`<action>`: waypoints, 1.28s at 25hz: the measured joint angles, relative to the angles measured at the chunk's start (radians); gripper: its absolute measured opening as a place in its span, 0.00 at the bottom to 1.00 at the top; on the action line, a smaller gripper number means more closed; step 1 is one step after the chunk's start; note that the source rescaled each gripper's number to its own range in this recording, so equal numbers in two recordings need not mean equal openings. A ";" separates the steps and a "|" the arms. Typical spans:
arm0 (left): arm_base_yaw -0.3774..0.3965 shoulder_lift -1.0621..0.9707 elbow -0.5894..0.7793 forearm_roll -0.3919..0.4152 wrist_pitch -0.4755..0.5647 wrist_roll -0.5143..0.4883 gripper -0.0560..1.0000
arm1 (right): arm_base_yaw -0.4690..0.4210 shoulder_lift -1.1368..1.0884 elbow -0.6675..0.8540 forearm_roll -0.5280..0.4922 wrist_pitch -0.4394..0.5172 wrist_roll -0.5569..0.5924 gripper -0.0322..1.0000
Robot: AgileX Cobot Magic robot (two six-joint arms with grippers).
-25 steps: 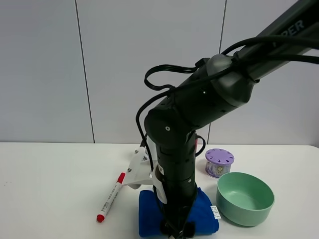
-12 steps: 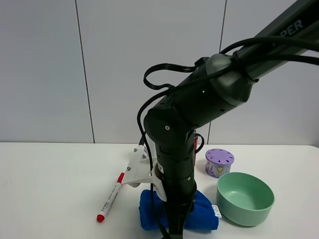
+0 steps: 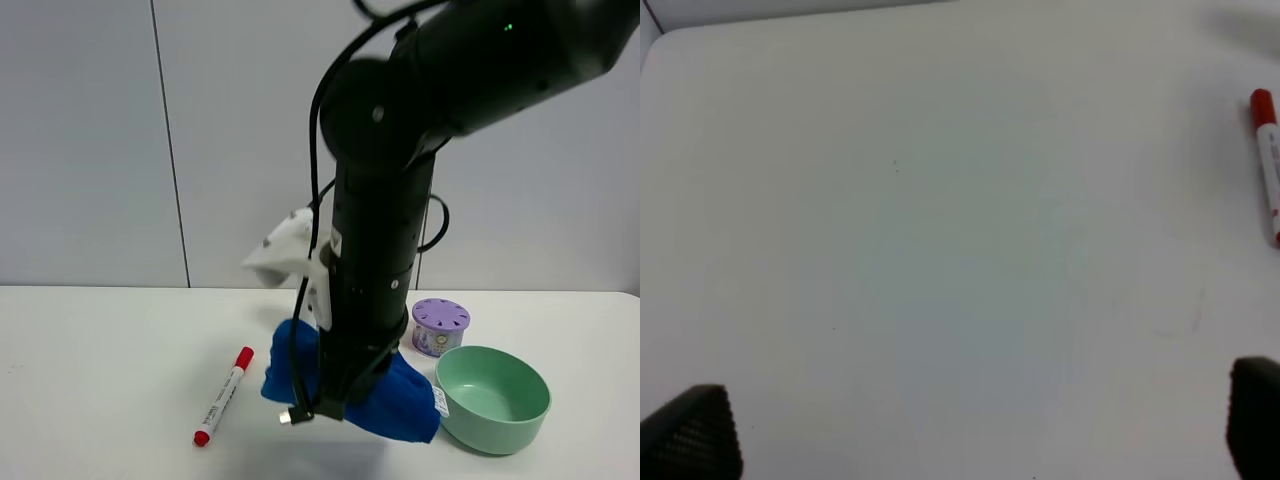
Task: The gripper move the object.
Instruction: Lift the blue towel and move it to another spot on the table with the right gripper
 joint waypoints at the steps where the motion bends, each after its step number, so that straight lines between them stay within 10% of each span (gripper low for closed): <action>1: 0.000 0.000 0.000 0.000 0.000 0.000 1.00 | 0.000 -0.036 0.000 0.029 0.000 0.024 0.03; 8: 0.000 0.000 0.000 0.000 0.000 0.000 1.00 | 0.000 -0.214 0.001 -0.084 0.043 0.637 0.03; 15: 0.000 0.000 0.000 0.000 0.000 0.000 1.00 | -0.009 -0.304 0.001 -0.350 0.311 1.034 0.03; 32: 0.000 0.000 0.000 0.000 0.000 0.000 1.00 | -0.436 -0.344 0.002 -0.340 0.320 0.975 0.03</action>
